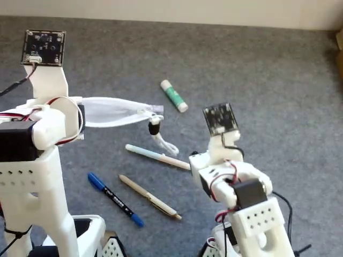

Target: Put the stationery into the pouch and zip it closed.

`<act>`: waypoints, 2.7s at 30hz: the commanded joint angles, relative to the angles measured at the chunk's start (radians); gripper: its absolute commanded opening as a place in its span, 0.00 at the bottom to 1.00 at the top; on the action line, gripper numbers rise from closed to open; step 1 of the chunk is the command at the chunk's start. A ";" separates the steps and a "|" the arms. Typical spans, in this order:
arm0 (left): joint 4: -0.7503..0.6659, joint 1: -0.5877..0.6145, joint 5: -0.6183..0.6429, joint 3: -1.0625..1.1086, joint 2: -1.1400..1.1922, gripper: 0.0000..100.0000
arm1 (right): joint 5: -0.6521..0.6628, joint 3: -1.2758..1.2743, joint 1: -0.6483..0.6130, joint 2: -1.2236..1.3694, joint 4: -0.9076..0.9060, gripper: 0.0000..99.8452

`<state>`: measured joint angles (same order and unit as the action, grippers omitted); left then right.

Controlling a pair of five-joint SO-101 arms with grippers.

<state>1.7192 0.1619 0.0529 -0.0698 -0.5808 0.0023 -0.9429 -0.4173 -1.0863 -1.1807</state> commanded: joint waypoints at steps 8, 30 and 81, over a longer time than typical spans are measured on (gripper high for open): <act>0.006 0.228 0.006 -0.008 -0.007 0.01 | -0.009 0.219 -0.205 0.308 -0.028 0.25; -0.002 0.372 0.009 0.013 -0.007 0.01 | 0.132 0.745 -0.381 1.015 -0.019 0.25; -0.011 0.374 0.061 0.019 -0.007 0.01 | 0.126 1.066 -0.421 1.124 -0.271 0.24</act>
<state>1.7192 0.5347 0.1020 -0.0468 -0.5808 0.1204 0.0974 -0.8286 0.1611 -1.4354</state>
